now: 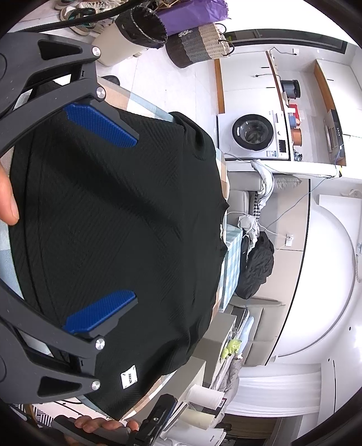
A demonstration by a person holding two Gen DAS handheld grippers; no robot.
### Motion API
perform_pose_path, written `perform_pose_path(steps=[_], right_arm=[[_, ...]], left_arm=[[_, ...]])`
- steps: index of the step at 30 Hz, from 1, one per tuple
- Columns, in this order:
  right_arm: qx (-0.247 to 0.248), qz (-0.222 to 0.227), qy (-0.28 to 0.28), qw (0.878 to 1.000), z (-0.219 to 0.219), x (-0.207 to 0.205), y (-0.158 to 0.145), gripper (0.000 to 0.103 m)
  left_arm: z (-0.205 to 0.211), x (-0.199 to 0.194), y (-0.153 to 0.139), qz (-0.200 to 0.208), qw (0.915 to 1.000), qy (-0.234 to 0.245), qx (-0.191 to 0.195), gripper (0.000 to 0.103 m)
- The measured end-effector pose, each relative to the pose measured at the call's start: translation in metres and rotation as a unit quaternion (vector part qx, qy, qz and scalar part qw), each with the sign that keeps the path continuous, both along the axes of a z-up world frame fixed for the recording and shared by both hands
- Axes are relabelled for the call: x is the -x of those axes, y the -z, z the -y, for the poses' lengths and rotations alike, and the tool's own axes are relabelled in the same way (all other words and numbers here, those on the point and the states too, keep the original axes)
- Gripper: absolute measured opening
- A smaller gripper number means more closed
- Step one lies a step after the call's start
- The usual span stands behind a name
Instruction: Fold small clothes
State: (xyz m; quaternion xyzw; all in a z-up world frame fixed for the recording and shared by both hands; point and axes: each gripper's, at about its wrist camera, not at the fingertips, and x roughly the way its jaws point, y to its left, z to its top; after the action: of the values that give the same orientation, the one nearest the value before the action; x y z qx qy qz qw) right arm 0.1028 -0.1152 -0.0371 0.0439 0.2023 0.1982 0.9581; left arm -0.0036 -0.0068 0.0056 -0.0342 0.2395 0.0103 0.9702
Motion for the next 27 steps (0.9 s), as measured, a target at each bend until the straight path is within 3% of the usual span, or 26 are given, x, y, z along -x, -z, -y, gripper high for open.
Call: perform_pose_path(steps=[16,27], right_arm=[[0.034,0.009,0.008,0.999,-0.006,-0.001,0.004,0.103],[0.034,-0.015,-0.003,0.999,-0.003,-0.016,0.001,0.103]], left_arm=[[-0.001,0.0,0.004,0.003,1.0,-0.007,0.001,0.102],[-0.011,-0.006,-0.003,0.004,0.9999,-0.007,0.009,0.102]])
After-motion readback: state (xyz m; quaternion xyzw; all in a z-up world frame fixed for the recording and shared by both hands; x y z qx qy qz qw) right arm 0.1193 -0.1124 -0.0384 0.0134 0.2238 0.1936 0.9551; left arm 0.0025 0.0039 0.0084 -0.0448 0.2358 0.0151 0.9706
